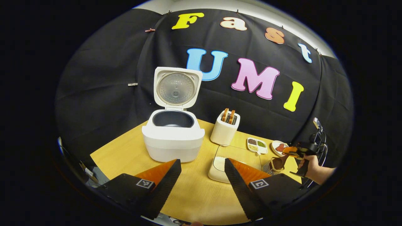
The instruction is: Close the left gripper, press the button to open the rice cooker; take a wooden spoon from the chopstick holder with the right hand, scoop a spoonful of rice and pour it into the rice cooker, then put the wooden spoon back into the chopstick holder.
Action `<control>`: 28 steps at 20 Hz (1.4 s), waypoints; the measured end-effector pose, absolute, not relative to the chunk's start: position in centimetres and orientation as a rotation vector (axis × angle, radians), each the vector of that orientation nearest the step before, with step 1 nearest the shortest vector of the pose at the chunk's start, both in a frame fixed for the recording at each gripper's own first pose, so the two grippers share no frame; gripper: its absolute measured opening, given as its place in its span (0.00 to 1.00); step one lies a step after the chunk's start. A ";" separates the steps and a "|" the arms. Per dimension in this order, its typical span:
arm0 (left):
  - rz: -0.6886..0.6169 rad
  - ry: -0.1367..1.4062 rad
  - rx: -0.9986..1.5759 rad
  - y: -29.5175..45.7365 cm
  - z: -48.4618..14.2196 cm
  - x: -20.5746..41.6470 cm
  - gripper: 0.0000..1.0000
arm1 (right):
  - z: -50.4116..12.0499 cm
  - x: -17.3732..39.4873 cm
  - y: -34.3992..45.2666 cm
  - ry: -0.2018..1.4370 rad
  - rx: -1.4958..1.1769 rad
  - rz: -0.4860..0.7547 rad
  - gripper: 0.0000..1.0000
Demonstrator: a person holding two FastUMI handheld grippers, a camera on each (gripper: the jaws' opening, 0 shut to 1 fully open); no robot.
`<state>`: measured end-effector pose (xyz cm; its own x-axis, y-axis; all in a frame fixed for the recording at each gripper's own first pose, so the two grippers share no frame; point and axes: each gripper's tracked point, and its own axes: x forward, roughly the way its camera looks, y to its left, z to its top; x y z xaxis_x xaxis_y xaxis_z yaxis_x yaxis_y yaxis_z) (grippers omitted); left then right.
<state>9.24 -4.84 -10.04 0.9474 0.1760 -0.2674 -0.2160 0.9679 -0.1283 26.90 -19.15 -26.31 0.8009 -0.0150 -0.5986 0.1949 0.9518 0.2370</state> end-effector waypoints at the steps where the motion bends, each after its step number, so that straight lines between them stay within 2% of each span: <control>1: 0.196 0.252 -0.159 -4.4 -9.9 9.0 0.96 | -25.1 26.6 -18.8 0.621 0.290 -0.112 0.16; 3: 0.179 0.221 -0.158 -3.6 -9.0 8.4 0.98 | -23.1 26.0 -17.9 0.595 0.270 -0.110 0.16; 4: 0.167 0.215 -0.145 -3.4 -8.9 8.1 0.96 | -22.2 25.6 -17.6 0.578 0.250 -0.110 0.12; 5: 0.159 0.217 -0.114 -2.9 -9.0 7.6 0.96 | -21.2 25.3 -16.9 0.563 0.239 -0.103 0.16; 11: 0.110 0.207 -0.036 -0.7 -9.2 5.5 0.96 | -16.3 24.1 -11.5 0.489 0.218 -0.050 0.16; 12: 0.095 0.212 -0.043 -0.5 -9.5 5.3 0.96 | -15.8 23.9 -10.7 0.480 0.210 -0.041 0.12; 13: 0.083 0.217 -0.046 -0.2 -9.9 5.1 0.96 | -15.5 23.8 -9.8 0.475 0.203 -0.032 0.16; 15: 0.064 0.223 -0.049 0.3 -10.3 4.8 0.96 | -15.1 23.6 -7.7 0.469 0.179 -0.009 0.16; 21: 0.034 0.240 -0.080 2.0 -11.2 4.6 0.96 | -17.5 23.5 -3.0 0.487 0.115 0.035 0.16; 28: 0.018 0.331 -0.098 4.4 -14.7 5.3 0.96 | -25.0 24.4 0.4 0.532 0.016 0.063 0.16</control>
<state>5.34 4.41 -14.69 0.9456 0.0014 -0.3252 -0.0334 0.9951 -0.0931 24.37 0.42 -24.97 0.8596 0.0646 -0.5068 -0.0561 0.9979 0.0321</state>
